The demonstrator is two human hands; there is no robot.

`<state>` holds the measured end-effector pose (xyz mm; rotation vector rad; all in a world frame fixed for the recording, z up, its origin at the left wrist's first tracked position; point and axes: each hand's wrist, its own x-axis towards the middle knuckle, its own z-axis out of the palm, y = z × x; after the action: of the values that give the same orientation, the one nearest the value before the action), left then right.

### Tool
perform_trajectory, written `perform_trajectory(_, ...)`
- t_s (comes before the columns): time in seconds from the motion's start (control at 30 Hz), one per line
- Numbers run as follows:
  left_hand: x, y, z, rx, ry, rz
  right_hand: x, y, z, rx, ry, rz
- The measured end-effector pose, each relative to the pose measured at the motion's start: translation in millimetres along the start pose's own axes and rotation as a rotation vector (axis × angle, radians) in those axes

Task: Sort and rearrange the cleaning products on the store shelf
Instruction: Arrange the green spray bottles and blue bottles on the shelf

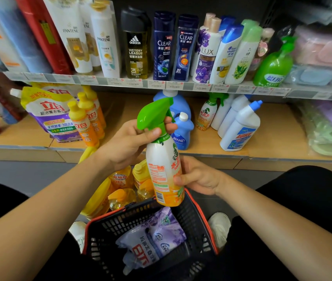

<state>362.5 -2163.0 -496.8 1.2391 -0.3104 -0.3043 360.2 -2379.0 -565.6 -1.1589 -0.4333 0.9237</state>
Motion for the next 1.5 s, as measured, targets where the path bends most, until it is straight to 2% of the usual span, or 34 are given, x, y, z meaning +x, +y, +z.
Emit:
perform_trajectory(0.1,2.2,-6.7,6.0,0.099,0.172,0.076,3.8,4.4,7.0,-0.081,0.210,-0.101)
perform_trajectory(0.23,2.9,-15.3,7.4,0.224,0.351,0.170,6.4,10.9,16.7,-0.367,0.567,-0.254)
perform_trajectory(0.33,3.0,-19.3,11.7,0.260,0.461,0.219,9.2,16.8,21.5,-0.470,0.708,-0.325)
perform_trajectory(0.43,5.1,-26.1,17.2,0.254,0.558,0.241,10.6,19.9,25.0,-0.554,0.780,-0.343)
perform_trajectory(0.6,8.4,-26.0,19.5,0.187,0.587,0.168,9.4,18.3,23.0,-0.516,0.716,-0.306)
perform_trajectory(0.77,10.8,-23.0,20.4,0.124,0.550,0.119,6.6,9.2,19.4,-0.318,0.500,-0.143)
perform_trajectory(0.9,10.5,-23.3,13.8,0.141,0.491,0.051,6.3,7.6,16.3,-0.157,0.424,-0.083)
perform_trajectory(1.13,3.4,-28.5,6.1,0.157,0.295,-0.102,8.7,4.9,13.7,0.019,0.497,-0.113)
perform_trajectory(1.33,-9.2,-45.6,3.5,0.363,0.218,-0.369,7.5,-5.0,9.1,0.142,0.603,-0.196)
perform_trajectory(1.43,-14.0,-53.5,10.8,0.418,0.113,-0.329,6.6,-9.3,5.2,0.251,0.589,-0.217)
perform_trajectory(1.5,-13.5,-58.0,15.3,0.513,0.143,-0.269,6.9,-9.9,2.6,0.271,0.598,-0.209)
